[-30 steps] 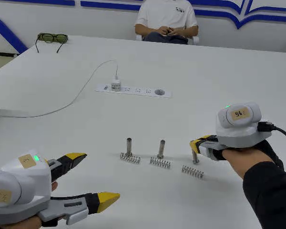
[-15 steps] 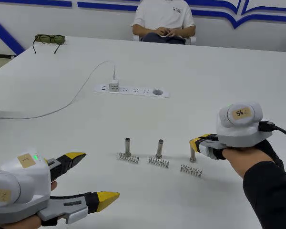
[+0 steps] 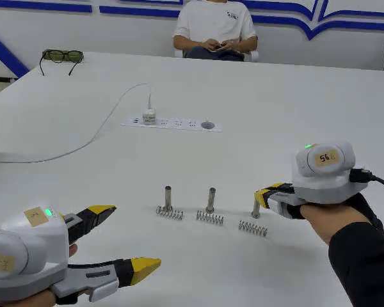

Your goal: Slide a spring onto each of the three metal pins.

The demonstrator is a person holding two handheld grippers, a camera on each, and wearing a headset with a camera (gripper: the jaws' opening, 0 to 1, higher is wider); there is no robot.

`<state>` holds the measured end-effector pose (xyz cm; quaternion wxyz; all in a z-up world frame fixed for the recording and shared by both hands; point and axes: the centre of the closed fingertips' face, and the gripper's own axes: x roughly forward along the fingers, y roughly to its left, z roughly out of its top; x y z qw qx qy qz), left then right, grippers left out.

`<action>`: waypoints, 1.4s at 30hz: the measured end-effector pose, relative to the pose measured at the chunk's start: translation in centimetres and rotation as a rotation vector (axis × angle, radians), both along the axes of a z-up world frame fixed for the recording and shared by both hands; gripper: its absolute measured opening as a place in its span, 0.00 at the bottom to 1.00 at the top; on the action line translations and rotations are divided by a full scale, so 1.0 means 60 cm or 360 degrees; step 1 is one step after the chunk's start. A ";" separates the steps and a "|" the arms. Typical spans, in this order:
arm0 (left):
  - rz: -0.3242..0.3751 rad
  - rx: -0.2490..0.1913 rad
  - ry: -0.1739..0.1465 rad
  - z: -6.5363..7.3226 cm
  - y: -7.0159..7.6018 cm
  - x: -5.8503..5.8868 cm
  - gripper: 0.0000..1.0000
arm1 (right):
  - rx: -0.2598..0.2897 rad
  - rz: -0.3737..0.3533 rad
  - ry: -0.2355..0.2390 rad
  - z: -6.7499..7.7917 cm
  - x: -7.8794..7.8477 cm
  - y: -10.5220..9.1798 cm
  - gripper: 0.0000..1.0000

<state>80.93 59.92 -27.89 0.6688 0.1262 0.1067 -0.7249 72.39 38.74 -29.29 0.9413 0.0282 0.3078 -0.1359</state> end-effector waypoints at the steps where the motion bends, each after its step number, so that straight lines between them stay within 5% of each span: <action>1: 0.0000 -0.0001 0.0000 0.000 0.000 0.000 0.77 | 0.0000 0.0000 0.0000 0.000 -0.001 0.001 0.09; 29: -0.0014 0.0000 0.0003 -0.004 -0.003 -0.003 0.77 | -0.0001 0.0044 0.0027 -0.010 -0.021 0.007 0.12; 42: -0.0030 0.0011 0.0002 -0.005 -0.005 -0.008 0.77 | 0.0062 0.0205 0.0040 -0.028 -0.035 0.029 0.15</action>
